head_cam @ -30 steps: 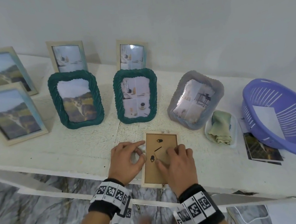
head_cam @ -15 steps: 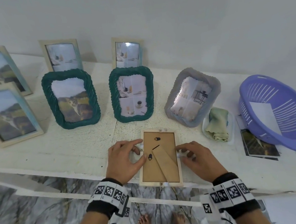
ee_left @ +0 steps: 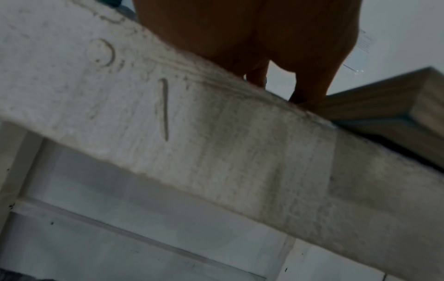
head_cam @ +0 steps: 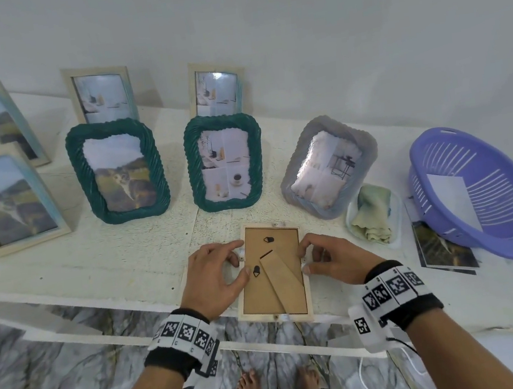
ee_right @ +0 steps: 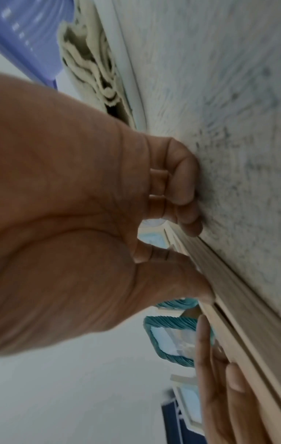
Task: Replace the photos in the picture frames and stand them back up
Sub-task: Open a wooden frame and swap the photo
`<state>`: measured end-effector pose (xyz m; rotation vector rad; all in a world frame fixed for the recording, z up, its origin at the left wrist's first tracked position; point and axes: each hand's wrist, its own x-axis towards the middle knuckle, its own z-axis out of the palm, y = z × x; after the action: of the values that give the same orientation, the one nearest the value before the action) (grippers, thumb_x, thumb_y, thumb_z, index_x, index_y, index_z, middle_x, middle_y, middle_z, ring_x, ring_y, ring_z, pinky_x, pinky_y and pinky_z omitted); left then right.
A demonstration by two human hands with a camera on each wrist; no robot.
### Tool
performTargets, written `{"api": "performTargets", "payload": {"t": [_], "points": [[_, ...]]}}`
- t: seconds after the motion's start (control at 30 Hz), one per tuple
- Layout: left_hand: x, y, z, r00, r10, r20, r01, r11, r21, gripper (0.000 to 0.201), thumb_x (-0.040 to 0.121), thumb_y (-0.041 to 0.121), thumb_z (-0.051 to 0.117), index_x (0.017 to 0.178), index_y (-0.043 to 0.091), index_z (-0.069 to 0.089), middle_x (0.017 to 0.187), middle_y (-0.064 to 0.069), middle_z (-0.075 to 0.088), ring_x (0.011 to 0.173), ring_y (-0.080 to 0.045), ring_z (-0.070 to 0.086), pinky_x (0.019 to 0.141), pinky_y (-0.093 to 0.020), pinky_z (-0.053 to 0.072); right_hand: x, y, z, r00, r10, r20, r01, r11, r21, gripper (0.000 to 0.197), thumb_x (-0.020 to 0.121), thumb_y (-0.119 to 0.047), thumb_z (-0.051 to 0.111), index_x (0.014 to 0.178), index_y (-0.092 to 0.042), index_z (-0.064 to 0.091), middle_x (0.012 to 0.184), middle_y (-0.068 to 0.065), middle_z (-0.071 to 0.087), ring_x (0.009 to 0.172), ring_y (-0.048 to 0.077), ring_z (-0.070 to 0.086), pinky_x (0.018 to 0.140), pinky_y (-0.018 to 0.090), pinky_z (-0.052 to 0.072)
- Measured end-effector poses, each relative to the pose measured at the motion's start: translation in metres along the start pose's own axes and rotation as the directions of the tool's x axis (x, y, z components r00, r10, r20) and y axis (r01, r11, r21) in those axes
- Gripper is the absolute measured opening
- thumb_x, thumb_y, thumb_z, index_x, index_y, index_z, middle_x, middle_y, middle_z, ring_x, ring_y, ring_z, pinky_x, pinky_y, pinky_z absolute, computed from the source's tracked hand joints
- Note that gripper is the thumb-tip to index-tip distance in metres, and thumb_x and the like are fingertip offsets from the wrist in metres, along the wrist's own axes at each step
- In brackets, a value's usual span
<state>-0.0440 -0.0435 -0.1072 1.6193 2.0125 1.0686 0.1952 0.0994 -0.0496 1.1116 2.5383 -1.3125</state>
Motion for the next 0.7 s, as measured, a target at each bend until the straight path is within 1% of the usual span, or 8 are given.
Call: {"api": "performTargets", "payload": {"t": [0.1, 0.17, 0.2, 0.3, 0.47, 0.53, 0.63, 0.7], "points": [[-0.001, 0.000, 0.000, 1.000, 0.010, 0.017, -0.010, 1.000, 0.012, 0.050, 0.080, 0.052, 0.052, 0.124, 0.030, 0.060, 0.087, 0.022, 0.057, 0.100, -0.003, 0.044, 0.093, -0.029, 0.030, 0.007, -0.003, 0.001, 1.000, 0.004, -0.014, -0.005, 0.999, -0.042, 0.020, 0.085, -0.039, 0.069, 0.085, -0.030, 0.051, 0.071, -0.006, 0.050, 0.064, 0.007, 0.042, 0.065, 0.023, 0.040], [-0.002, 0.000, 0.000, 1.000, 0.010, 0.024, -0.010, 1.000, 0.013, 0.049, 0.081, 0.052, 0.052, 0.124, 0.029, 0.060, 0.088, 0.022, 0.056, 0.101, -0.003, 0.044, 0.093, -0.029, 0.030, 0.009, -0.004, 0.003, 0.999, 0.001, -0.048, -0.005, 0.997, -0.073, 0.025, 0.086, -0.040, 0.068, 0.084, -0.022, 0.050, 0.069, -0.012, 0.047, 0.064, 0.007, 0.041, 0.064, 0.026, 0.040], [-0.002, -0.001, 0.000, 1.000, 0.010, 0.025, -0.010, 1.000, 0.013, 0.049, 0.081, 0.051, 0.052, 0.124, 0.029, 0.059, 0.088, 0.023, 0.056, 0.101, -0.003, 0.044, 0.094, -0.029, 0.030, 0.009, -0.004, 0.004, 0.998, 0.001, -0.061, -0.007, 0.996, -0.094, 0.027, 0.086, -0.041, 0.067, 0.083, -0.020, 0.049, 0.069, -0.012, 0.047, 0.064, 0.008, 0.041, 0.065, 0.028, 0.040], [-0.003, 0.000, 0.001, 1.000, 0.003, 0.017, -0.004, 1.000, 0.015, 0.048, 0.080, 0.052, 0.053, 0.122, 0.028, 0.057, 0.088, 0.023, 0.056, 0.102, -0.003, 0.046, 0.095, -0.027, 0.029, 0.008, -0.003, 0.008, 0.995, 0.010, -0.095, -0.023, 0.990, -0.139, 0.029, 0.086, -0.045, 0.063, 0.081, -0.022, 0.046, 0.074, -0.009, 0.050, 0.067, 0.010, 0.045, 0.067, 0.032, 0.043], [-0.002, 0.001, 0.000, 1.000, 0.024, 0.000, -0.024, 1.000, 0.020, 0.035, 0.080, 0.049, 0.055, 0.108, 0.029, 0.061, 0.086, 0.021, 0.056, 0.098, -0.004, 0.050, 0.092, -0.027, 0.032, 0.006, -0.003, 0.013, 0.990, 0.027, -0.135, -0.047, 0.988, -0.150, 0.028, 0.086, -0.047, 0.062, 0.081, -0.025, 0.045, 0.079, -0.006, 0.052, 0.071, 0.011, 0.048, 0.068, 0.032, 0.043], [-0.003, 0.001, 0.000, 0.999, 0.046, 0.002, -0.046, 0.999, 0.024, 0.033, 0.081, 0.047, 0.056, 0.109, 0.031, 0.062, 0.086, 0.020, 0.057, 0.097, -0.005, 0.050, 0.092, -0.029, 0.034, 0.005, -0.003, 0.014, 0.988, 0.027, -0.151, -0.049, 0.988, -0.148, 0.028, 0.087, -0.046, 0.062, 0.082, -0.025, 0.045, 0.080, -0.005, 0.052, 0.071, 0.011, 0.048, 0.068, 0.031, 0.043], [-0.004, 0.000, 0.001, 0.999, 0.038, -0.007, -0.038, 0.999, 0.016, 0.042, 0.082, 0.049, 0.055, 0.117, 0.028, 0.061, 0.087, 0.020, 0.057, 0.098, -0.005, 0.050, 0.094, -0.028, 0.032, 0.005, -0.002, 0.015, 0.987, 0.019, -0.157, -0.043, 0.987, -0.153, 0.027, 0.087, -0.045, 0.062, 0.083, -0.023, 0.046, 0.080, -0.004, 0.052, 0.071, 0.010, 0.048, 0.067, 0.030, 0.042], [-0.004, 0.000, 0.001, 0.999, 0.033, -0.017, -0.033, 0.999, 0.005, 0.043, 0.081, 0.050, 0.055, 0.116, 0.026, 0.063, 0.087, 0.020, 0.058, 0.099, -0.005, 0.051, 0.095, -0.029, 0.033, 0.006, -0.002, 0.015, 0.987, 0.014, -0.158, -0.039, 0.987, -0.156, 0.027, 0.087, -0.045, 0.062, 0.083, -0.024, 0.046, 0.080, -0.004, 0.052, 0.070, 0.010, 0.047, 0.067, 0.030, 0.042]]}}
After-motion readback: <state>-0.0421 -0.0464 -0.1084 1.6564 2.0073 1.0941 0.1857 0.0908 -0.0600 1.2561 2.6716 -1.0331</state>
